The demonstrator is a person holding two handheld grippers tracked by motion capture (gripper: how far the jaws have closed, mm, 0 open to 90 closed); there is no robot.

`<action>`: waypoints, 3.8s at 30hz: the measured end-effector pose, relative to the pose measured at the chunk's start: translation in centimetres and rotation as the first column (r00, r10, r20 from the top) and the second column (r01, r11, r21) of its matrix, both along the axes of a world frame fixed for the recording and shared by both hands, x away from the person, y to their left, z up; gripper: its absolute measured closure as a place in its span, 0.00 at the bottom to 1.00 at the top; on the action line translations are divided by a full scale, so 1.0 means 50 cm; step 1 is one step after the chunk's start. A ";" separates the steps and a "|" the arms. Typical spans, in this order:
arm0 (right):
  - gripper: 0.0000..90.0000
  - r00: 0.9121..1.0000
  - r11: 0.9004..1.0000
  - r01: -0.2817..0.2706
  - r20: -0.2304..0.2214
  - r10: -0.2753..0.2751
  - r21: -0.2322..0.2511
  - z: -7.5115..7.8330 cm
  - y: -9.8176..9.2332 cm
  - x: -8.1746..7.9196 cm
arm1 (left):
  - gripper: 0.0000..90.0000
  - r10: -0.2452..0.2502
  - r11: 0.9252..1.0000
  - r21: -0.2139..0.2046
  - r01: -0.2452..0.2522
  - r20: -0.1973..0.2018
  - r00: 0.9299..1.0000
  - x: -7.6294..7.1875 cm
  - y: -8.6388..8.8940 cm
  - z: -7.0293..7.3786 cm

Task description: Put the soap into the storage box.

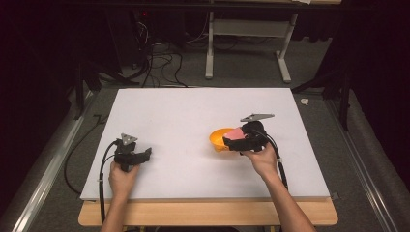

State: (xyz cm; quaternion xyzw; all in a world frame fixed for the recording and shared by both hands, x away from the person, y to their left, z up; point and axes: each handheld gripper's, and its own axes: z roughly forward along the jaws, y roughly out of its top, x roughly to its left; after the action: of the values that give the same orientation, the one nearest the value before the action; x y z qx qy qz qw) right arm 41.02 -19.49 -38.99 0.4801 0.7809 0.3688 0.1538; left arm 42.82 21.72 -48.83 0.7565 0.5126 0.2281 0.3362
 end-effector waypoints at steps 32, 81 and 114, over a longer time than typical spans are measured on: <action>0.15 0.990 0.997 0.078 -0.114 -0.079 -0.014 -0.043 0.036 0.050 | 0.30 0.000 1.000 -0.001 0.000 0.000 1.000 0.000 0.000 0.000; 0.15 0.979 0.990 0.143 -0.147 -0.142 0.000 -0.056 0.027 0.062 | 0.30 0.000 1.000 0.000 0.000 0.000 1.000 0.000 0.000 0.000; 0.20 0.990 0.988 0.135 0.019 -0.137 0.082 0.008 -0.053 0.012 | 0.30 0.000 1.000 -0.001 0.000 0.000 1.000 0.000 0.000 0.000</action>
State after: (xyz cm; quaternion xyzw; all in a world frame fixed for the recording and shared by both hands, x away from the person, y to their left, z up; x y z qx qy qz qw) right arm 41.63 -22.14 -38.59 0.5333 0.7290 0.3945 0.1688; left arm 42.83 21.72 -48.83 0.7564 0.5126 0.2279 0.3363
